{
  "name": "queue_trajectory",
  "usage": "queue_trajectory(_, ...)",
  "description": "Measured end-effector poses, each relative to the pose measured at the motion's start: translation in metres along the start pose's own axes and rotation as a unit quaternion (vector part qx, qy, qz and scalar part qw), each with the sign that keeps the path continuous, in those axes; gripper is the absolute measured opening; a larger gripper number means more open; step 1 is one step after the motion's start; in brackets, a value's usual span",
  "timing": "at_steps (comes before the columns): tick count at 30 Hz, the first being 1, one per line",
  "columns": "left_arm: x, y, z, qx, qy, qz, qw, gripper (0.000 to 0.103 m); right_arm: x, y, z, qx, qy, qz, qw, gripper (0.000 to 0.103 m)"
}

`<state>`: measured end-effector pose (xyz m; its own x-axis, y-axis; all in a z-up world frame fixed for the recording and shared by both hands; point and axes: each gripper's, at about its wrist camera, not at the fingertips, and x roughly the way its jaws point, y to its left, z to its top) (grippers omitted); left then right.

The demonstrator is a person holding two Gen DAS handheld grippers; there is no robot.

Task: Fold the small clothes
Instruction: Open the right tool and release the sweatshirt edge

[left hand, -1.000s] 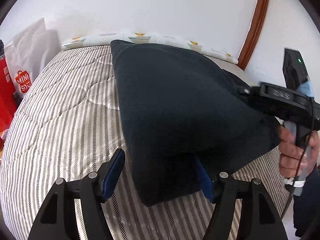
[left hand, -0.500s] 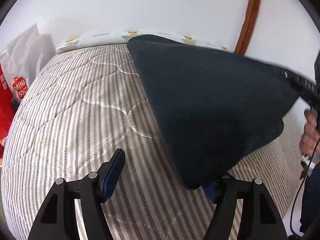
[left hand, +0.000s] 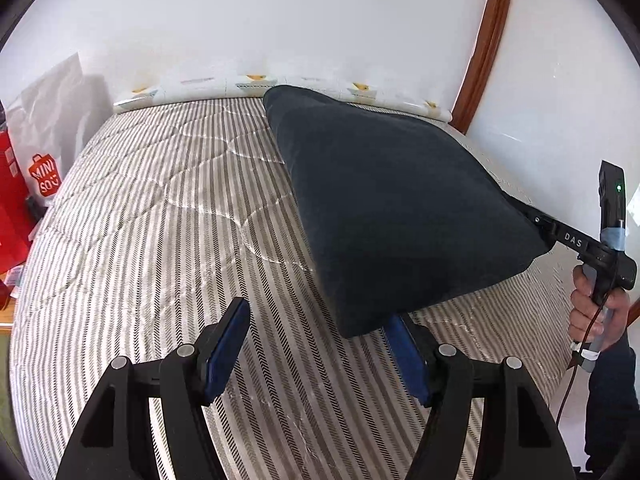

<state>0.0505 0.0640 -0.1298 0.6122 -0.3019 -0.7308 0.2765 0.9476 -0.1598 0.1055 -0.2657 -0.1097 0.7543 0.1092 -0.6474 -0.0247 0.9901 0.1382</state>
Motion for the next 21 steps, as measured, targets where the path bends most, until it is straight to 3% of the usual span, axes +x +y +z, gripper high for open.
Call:
queue_trajectory(12, -0.025, -0.021, 0.011, 0.010, -0.013, -0.006, 0.9998, 0.067, -0.016, -0.004, 0.014, -0.027, 0.015, -0.011, 0.999, 0.030)
queue_trajectory(17, -0.001, -0.017, 0.028, 0.015, -0.008, 0.016, 0.9997, 0.067, -0.018, 0.000, 0.044, -0.030, 0.003, -0.013, 0.999, 0.036)
queue_trajectory(21, 0.033, -0.006, 0.026, -0.007, 0.030, -0.004, 0.9995, 0.073, -0.005, 0.006, 0.071, -0.044, 0.017, -0.007, 0.999, 0.042)
